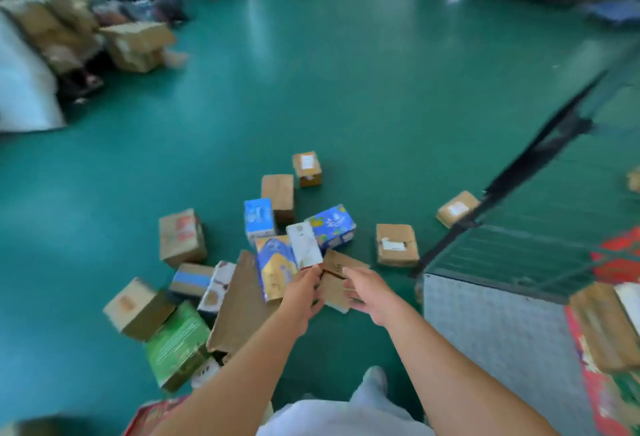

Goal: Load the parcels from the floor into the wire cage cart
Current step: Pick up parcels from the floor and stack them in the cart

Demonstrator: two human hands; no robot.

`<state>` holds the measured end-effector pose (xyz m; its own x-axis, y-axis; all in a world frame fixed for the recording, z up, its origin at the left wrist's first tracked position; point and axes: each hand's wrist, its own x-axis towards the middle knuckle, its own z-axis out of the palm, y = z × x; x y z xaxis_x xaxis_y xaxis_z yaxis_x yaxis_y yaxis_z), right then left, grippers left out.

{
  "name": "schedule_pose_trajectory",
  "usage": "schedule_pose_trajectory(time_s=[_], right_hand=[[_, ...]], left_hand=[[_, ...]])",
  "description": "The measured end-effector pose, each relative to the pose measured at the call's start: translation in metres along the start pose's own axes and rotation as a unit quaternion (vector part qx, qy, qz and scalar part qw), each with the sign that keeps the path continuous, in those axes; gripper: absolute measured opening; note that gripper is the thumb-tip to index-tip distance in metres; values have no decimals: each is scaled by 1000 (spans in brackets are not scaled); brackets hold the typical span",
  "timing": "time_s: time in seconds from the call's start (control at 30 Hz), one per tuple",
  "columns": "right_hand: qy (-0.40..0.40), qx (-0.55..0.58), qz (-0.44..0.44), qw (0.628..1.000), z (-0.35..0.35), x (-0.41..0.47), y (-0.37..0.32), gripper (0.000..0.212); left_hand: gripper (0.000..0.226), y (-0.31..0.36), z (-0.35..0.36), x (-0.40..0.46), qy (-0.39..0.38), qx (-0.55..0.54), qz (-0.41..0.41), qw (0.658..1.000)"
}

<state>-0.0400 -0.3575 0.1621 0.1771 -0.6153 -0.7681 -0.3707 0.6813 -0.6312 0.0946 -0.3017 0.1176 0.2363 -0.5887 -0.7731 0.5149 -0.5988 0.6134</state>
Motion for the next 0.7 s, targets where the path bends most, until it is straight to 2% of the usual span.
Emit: schedule_pose_trajectory(time_s=[0.1,0.33,0.4,0.53,0.7], right_hand=[[-39,-55,6,998,30,19,-15,12],[-126,-146,22,981,80,77,-50,17],[-152,-166,31,974,90,92,-61,12],[-184,-206,48,960,107,123,-79,11],[-228,-273,66,932,134,151,-83,16]], left_hand=[[16,7,-26,5,54,-42,-3,998],[28,20,-63,33,140,-132,-11,981],[31,23,-69,42,161,-150,-16,975],[18,36,-70,48,223,-169,-29,960],[16,40,-76,45,270,-211,-46,938]])
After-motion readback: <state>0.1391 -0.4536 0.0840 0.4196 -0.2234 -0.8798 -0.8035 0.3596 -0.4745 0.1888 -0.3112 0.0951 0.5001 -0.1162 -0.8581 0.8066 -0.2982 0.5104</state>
